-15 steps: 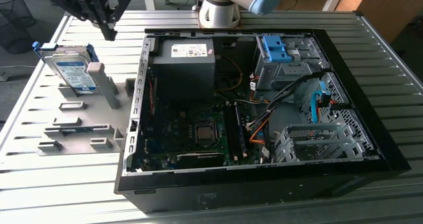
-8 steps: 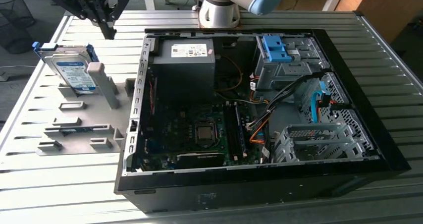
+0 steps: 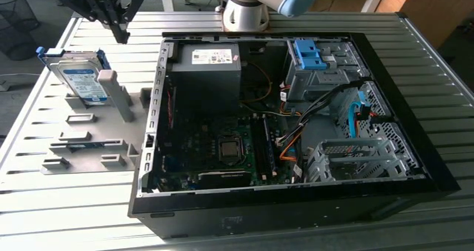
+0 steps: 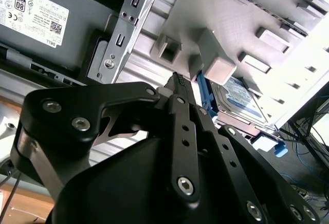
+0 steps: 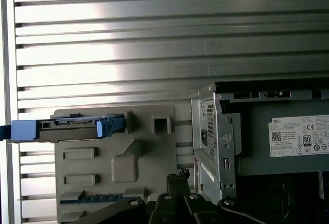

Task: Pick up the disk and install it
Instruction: 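Reach for the disk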

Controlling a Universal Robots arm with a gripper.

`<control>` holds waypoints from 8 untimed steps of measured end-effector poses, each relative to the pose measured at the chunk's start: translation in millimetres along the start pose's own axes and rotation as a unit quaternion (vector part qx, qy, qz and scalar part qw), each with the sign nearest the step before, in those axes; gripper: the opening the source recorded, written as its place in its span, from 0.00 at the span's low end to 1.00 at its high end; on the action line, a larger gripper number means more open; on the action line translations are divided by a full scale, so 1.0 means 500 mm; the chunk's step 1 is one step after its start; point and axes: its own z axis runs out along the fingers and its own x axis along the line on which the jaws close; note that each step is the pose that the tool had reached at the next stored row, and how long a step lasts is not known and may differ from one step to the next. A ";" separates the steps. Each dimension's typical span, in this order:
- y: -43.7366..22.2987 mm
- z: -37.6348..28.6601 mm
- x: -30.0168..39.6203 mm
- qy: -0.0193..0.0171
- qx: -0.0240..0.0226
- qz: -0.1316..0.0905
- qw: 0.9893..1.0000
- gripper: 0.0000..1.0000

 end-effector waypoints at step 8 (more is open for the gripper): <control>0.003 0.001 0.004 0.000 0.000 0.000 1.000 0.11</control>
